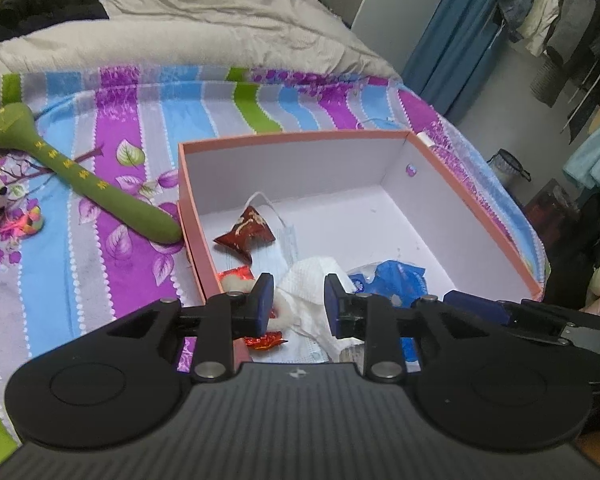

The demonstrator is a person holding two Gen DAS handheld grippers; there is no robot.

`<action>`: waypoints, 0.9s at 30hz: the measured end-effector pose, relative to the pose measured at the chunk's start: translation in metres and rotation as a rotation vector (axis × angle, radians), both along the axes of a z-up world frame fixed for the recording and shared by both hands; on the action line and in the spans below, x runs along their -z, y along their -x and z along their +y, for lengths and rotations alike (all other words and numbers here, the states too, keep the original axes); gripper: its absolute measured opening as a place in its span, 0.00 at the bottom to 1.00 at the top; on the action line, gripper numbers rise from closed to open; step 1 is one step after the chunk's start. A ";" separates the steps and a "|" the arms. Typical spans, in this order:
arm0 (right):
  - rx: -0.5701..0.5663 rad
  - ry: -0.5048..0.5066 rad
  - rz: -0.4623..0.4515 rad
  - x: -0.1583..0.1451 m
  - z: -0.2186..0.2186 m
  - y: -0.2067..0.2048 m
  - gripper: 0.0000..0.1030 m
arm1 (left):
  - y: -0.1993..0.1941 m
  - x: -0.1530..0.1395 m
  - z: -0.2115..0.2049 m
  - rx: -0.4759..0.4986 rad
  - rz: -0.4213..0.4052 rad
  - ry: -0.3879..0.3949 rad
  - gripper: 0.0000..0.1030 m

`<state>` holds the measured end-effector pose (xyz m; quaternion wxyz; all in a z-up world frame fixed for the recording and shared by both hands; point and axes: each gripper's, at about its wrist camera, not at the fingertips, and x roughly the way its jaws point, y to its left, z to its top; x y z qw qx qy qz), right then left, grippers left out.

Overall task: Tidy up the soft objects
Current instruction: 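Open the left tool inside the box while the right tool releases the clear piece, then withdraw both tools from the pink box back over the bed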

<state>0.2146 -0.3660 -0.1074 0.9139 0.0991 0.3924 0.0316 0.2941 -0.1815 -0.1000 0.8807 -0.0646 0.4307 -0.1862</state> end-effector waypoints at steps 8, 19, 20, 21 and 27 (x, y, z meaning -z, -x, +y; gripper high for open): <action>-0.017 -0.005 -0.051 -0.022 0.011 0.030 0.38 | 0.039 -0.029 0.014 -0.003 -0.052 0.009 0.31; -0.035 -0.010 -0.109 -0.048 0.029 0.079 0.38 | 0.105 -0.059 0.037 -0.015 -0.113 0.028 0.31; -0.039 -0.008 -0.115 -0.050 0.031 0.083 0.38 | 0.111 -0.061 0.040 -0.017 -0.116 0.029 0.31; -0.042 -0.006 -0.120 -0.052 0.033 0.087 0.38 | 0.118 -0.063 0.043 -0.019 -0.120 0.031 0.31; -0.063 -0.003 -0.144 -0.061 0.044 0.110 0.38 | 0.152 -0.074 0.059 -0.043 -0.143 0.038 0.31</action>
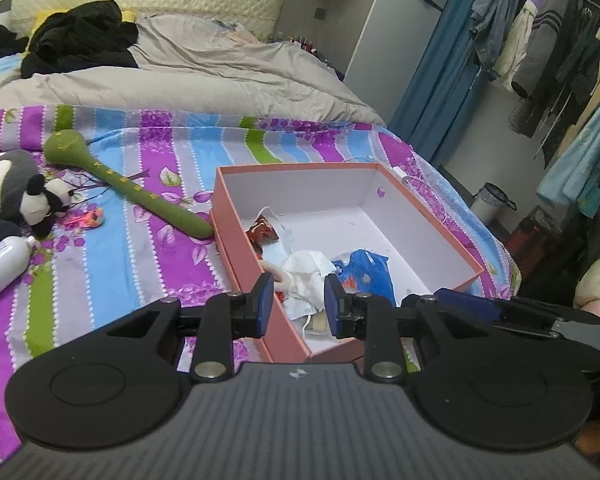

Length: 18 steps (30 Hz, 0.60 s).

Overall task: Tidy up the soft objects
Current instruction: 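Withdraw both tools from the pink box back over the bed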

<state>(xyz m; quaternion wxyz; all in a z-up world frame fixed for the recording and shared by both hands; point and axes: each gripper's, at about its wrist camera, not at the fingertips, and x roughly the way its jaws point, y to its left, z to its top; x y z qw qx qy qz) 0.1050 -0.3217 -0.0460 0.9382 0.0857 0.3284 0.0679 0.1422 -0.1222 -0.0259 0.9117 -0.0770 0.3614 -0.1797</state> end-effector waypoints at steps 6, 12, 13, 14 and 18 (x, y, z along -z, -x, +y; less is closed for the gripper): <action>-0.028 0.003 -0.009 -0.003 0.013 0.018 0.38 | 0.024 -0.006 0.015 -0.026 -0.016 0.003 0.31; -0.051 0.004 -0.022 -0.006 0.024 0.035 0.38 | 0.048 -0.010 0.031 -0.052 -0.031 -0.004 0.31; -0.054 0.002 -0.024 -0.006 0.026 0.037 0.38 | 0.052 -0.010 0.033 -0.056 -0.033 -0.006 0.31; -0.058 0.001 -0.026 -0.007 0.028 0.040 0.38 | 0.056 -0.011 0.035 -0.058 -0.035 -0.008 0.31; -0.075 0.000 -0.034 -0.007 0.035 0.051 0.38 | 0.074 -0.010 0.049 -0.083 -0.029 0.001 0.31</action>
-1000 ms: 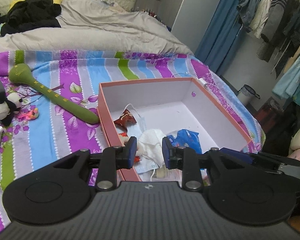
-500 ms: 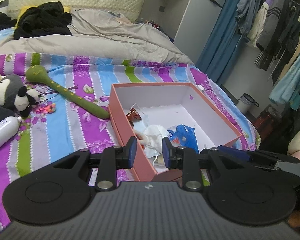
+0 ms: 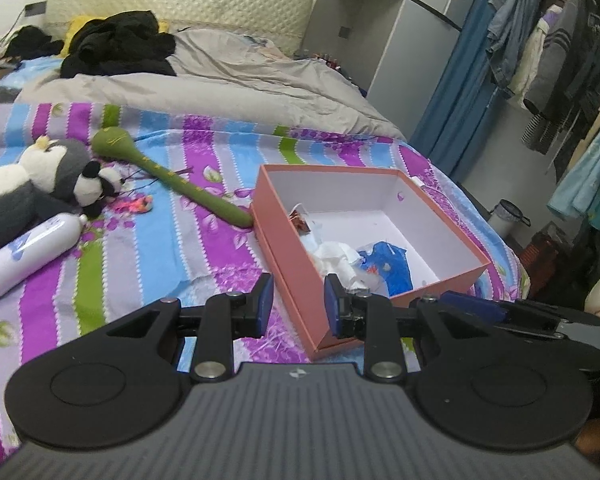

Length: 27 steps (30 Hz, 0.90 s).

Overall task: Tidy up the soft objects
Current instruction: 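Withdraw both tools from the pink box back over the bed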

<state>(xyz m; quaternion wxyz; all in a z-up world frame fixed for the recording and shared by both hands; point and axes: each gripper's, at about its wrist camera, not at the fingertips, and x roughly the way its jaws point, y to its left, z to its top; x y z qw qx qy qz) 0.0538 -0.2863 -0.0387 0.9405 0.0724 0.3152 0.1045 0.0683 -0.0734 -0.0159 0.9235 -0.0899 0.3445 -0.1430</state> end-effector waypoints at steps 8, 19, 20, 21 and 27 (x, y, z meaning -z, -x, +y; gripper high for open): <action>-0.068 -0.021 0.019 0.011 0.021 0.018 0.38 | 0.034 0.000 0.023 -0.060 -0.007 -0.005 0.31; -0.129 -0.004 0.024 0.015 0.047 0.021 0.38 | 0.042 0.009 0.047 -0.119 0.011 -0.001 0.31; -0.133 -0.002 0.029 0.016 0.049 0.020 0.38 | 0.040 0.011 0.048 -0.123 0.016 -0.007 0.31; -0.134 -0.003 0.033 0.018 0.050 0.020 0.38 | 0.039 0.013 0.050 -0.128 0.023 -0.012 0.31; -0.155 -0.017 0.067 0.028 0.058 0.005 0.38 | 0.027 0.024 0.070 -0.168 0.033 -0.001 0.42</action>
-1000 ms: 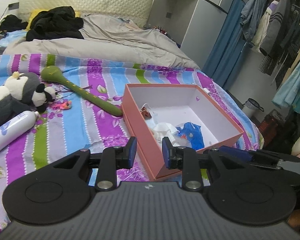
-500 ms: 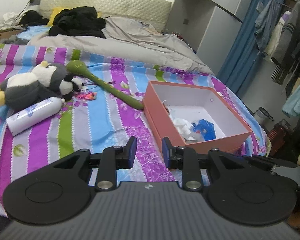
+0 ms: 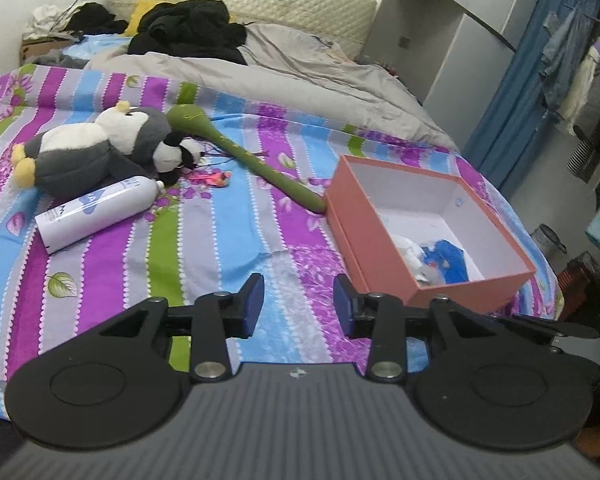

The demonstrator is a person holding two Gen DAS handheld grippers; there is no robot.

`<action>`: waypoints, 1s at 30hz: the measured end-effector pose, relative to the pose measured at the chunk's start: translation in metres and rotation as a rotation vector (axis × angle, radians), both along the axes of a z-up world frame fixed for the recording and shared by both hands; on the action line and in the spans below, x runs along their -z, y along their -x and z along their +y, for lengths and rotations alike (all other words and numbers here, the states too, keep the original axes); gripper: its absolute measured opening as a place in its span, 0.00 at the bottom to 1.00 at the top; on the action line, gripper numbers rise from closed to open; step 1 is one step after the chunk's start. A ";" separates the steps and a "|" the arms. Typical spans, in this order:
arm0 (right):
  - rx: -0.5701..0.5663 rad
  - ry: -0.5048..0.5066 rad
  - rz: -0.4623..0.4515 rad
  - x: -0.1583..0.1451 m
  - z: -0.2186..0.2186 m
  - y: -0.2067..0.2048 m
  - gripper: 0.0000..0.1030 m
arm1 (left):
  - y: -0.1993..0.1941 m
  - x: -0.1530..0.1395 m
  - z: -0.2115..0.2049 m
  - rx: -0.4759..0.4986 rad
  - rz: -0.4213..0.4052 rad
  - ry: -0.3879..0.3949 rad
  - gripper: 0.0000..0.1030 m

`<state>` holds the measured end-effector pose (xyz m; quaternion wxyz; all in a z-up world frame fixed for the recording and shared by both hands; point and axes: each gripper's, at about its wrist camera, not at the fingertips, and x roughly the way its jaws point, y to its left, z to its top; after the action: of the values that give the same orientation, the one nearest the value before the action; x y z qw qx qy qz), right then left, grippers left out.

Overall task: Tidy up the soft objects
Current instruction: 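Withdraw both tools from the pink box back over the bed, then close the left tool on the small panda plush while the right tool grips the pink-yellow bird toy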

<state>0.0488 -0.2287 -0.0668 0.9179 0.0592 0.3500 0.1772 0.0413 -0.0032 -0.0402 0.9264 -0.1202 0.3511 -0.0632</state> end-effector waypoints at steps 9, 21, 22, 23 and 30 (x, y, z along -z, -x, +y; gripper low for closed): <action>-0.040 0.023 0.021 0.003 0.027 -0.042 0.38 | -0.042 0.018 0.039 -0.071 0.018 0.012 0.47; -0.101 0.040 0.091 0.036 0.070 -0.127 0.38 | -0.142 0.066 0.092 -0.155 0.069 -0.021 0.48; -0.105 0.038 0.095 0.039 0.073 -0.136 0.38 | -0.149 0.071 0.096 -0.158 0.071 -0.025 0.48; -0.109 0.034 0.098 0.042 0.077 -0.145 0.38 | -0.158 0.077 0.099 -0.162 0.076 -0.027 0.48; -0.123 0.008 0.115 0.067 0.104 -0.207 0.38 | -0.217 0.111 0.124 -0.177 0.075 -0.064 0.48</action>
<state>0.2559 -0.1246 -0.1338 0.8838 0.0441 0.4060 0.2283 0.2582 0.1205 -0.1513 0.9179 -0.1232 0.3755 0.0348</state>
